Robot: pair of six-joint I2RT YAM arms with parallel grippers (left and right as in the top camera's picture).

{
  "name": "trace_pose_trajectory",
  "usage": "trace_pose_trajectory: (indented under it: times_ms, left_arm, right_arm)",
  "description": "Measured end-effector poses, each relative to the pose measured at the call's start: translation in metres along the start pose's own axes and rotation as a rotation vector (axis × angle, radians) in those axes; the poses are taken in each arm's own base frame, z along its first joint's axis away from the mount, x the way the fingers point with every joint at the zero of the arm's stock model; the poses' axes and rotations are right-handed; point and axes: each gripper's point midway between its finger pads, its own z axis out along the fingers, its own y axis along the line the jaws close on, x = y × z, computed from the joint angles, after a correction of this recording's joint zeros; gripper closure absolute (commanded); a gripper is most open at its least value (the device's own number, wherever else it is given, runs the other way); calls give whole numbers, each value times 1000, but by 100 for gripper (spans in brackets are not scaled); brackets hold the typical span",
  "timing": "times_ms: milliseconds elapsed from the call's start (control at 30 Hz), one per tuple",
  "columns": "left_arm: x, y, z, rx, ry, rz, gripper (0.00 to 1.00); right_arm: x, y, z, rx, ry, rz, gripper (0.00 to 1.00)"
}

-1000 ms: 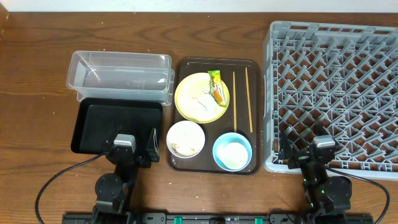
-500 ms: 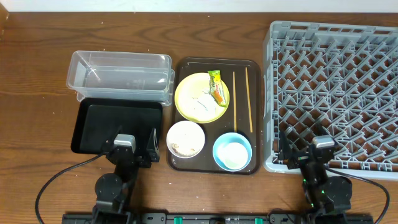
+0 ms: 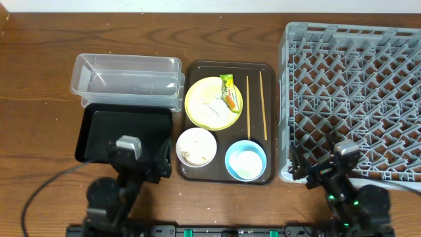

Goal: Sort waste into correct bins and load items into the dishwasher rack

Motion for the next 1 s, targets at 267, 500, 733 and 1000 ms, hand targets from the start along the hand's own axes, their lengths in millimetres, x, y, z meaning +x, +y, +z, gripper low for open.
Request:
trace_pose_trajectory:
  times_ms: [267, 500, 733, 1000]
  left_arm:
    - [-43, -18, 2, -42, 444, -108, 4]
    - [-51, -65, 31, 198, 614, -213, 20]
    - [27, -123, 37, 307, 953, -82, 36]
    - [109, -155, 52, 222, 1143, 165, 49]
  right_arm:
    - [-27, 3, 8, 72, 375, 118, 1]
    - [-40, 19, 41, -37, 524, 193, 1]
    - [-44, 26, 49, -80, 517, 235, 1]
    - [-42, 16, 46, 14, 519, 333, 1]
